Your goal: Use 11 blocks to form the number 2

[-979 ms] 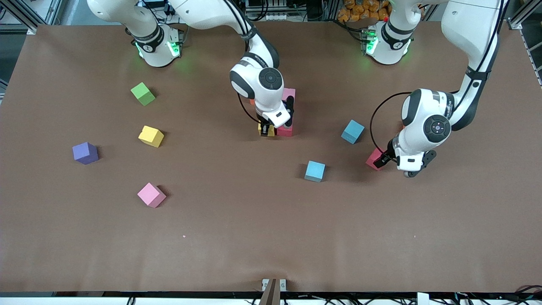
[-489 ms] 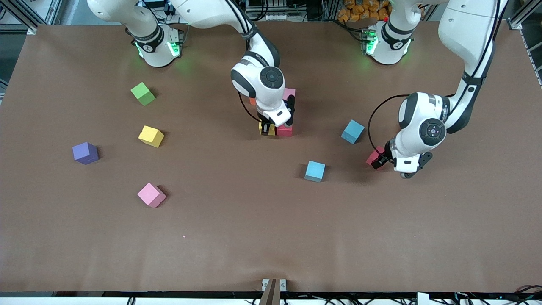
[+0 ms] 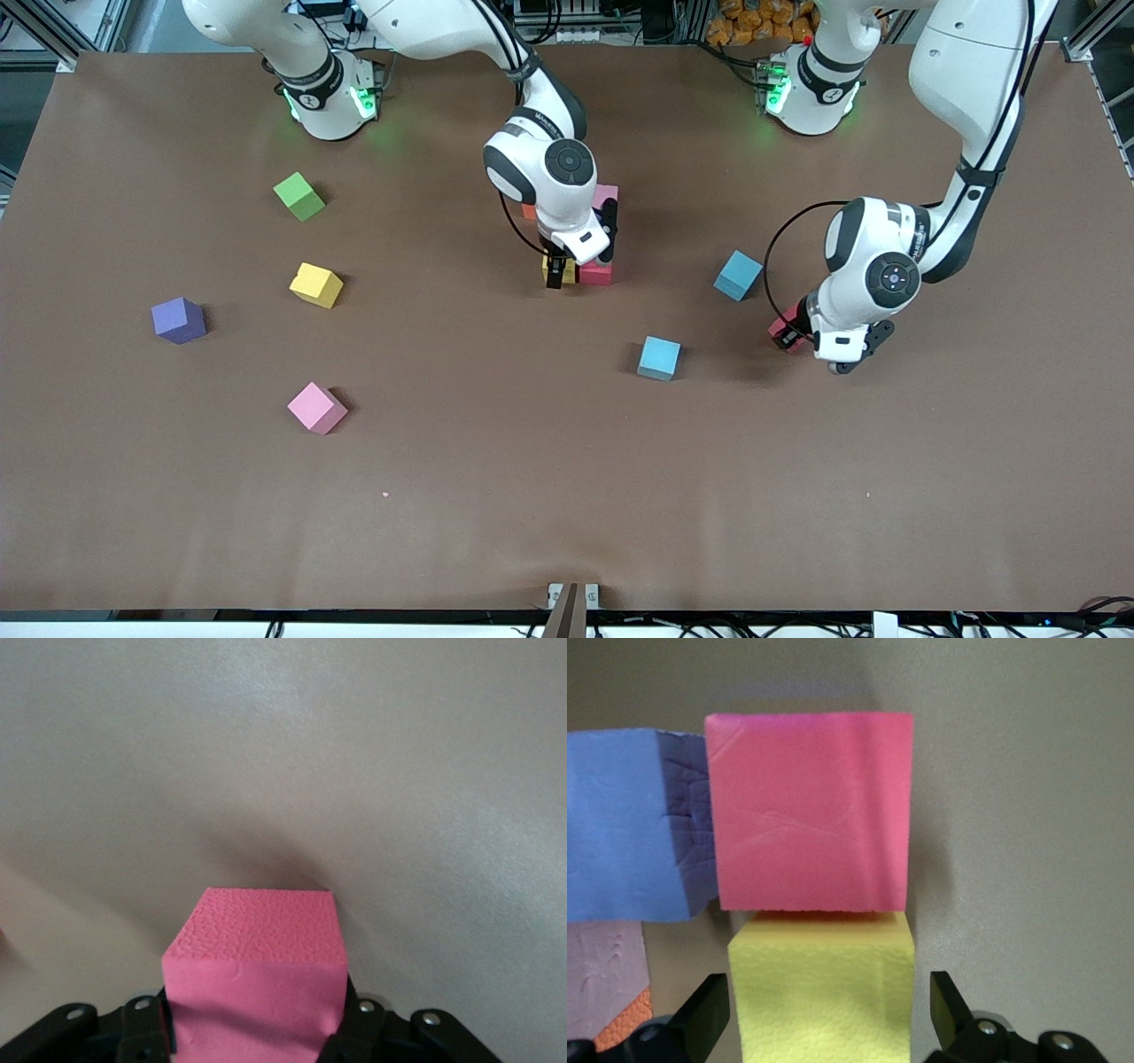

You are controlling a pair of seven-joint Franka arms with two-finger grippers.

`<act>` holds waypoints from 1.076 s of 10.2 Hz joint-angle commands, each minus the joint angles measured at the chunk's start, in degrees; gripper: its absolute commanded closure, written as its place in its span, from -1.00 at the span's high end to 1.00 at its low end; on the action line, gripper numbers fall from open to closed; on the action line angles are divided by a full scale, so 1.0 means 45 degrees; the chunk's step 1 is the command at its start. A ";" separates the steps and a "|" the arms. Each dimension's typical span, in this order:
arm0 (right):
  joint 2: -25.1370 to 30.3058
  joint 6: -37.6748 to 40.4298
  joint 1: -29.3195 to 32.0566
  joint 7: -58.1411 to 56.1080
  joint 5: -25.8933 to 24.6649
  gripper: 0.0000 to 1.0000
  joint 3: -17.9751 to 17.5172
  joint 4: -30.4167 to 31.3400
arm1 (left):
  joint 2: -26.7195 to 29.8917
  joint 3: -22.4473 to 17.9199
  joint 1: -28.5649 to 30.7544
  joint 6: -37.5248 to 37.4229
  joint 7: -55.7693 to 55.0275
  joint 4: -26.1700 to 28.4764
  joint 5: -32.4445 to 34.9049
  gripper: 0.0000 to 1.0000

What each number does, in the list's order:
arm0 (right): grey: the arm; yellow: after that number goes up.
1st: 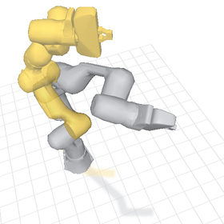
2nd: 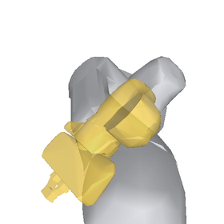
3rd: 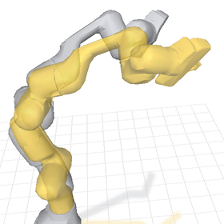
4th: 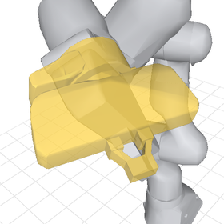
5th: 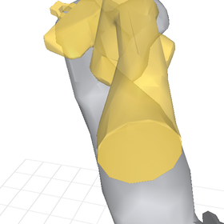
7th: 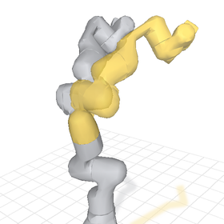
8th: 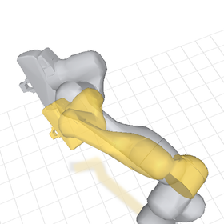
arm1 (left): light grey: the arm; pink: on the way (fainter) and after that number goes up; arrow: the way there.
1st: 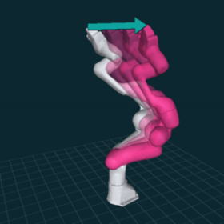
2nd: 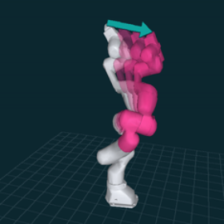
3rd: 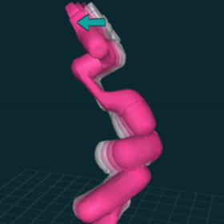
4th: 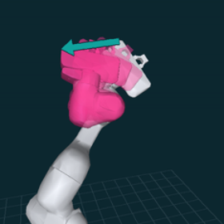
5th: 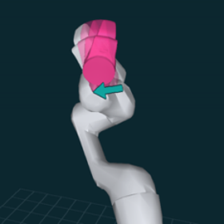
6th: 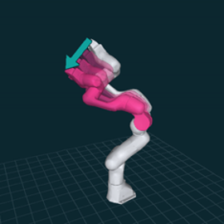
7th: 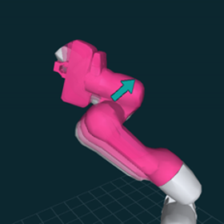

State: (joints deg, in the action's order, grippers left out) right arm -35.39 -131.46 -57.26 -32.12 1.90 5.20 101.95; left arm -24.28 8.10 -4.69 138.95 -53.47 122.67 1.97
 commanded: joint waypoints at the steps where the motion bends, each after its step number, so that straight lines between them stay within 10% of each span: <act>1: 0.0887 0.1026 0.0029 0.0088 0.0202 1.00 0.0074 -0.0096 | 0.0004 0.0404 -0.0266 0.0020 -0.1117 -0.0093 -0.0262 -0.90; 8: 0.2318 0.1928 0.3129 0.0107 0.0476 1.00 0.0191 -0.0933 | 0.0588 0.3742 -0.0305 -0.0622 -0.6918 -0.0112 -0.0262 -0.95; 11: 0.2240 0.1890 0.4674 0.0127 0.0437 1.00 0.0192 -0.1442 | 0.1410 0.5325 -0.0305 -0.3351 -0.9241 -0.1375 -0.0261 -0.97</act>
State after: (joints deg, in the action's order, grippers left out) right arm -25.41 -123.75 -39.19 -31.81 3.23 6.78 97.07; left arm -20.76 29.75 -6.22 129.78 -90.68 119.28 1.96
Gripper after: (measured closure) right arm 0.000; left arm 0.392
